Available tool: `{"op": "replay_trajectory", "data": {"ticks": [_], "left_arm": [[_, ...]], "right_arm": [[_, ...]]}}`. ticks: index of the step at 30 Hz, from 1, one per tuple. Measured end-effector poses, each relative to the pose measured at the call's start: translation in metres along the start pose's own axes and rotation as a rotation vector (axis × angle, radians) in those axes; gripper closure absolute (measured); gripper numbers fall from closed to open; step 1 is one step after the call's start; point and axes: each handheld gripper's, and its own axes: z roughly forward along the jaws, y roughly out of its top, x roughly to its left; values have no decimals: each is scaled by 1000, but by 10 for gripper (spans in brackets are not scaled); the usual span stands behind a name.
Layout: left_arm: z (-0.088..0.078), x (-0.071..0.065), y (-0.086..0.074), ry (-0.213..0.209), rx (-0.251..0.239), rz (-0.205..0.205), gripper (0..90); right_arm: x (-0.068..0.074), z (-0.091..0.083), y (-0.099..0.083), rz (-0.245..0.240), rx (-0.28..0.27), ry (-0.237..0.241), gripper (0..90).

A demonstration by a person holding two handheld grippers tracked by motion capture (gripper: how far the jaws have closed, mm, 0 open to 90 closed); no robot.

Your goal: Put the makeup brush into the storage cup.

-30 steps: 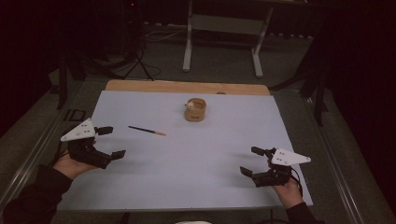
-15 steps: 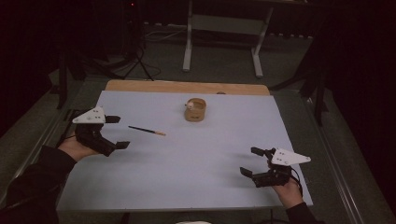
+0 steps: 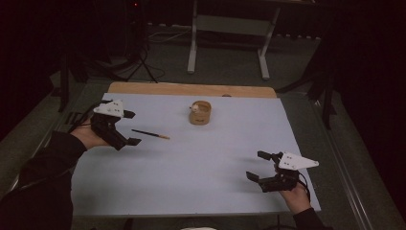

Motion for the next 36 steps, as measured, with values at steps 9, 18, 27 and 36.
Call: {"op": "replay_trajectory", "data": {"ticks": [9,18,27,36], "left_arm": [[28,16,7,-40,133,48,4],[52,24,9,-86,194,66,29],[74,36,8,-106,302,119,138],[91,43,5,-111,394,182,242]], "right_arm": [[0,1,0,2,2,6,127],[0,1,-1,5,3,10,127],[0,1,-1,5,5,9,127],[0,1,-2,11,8,9,127]]}}
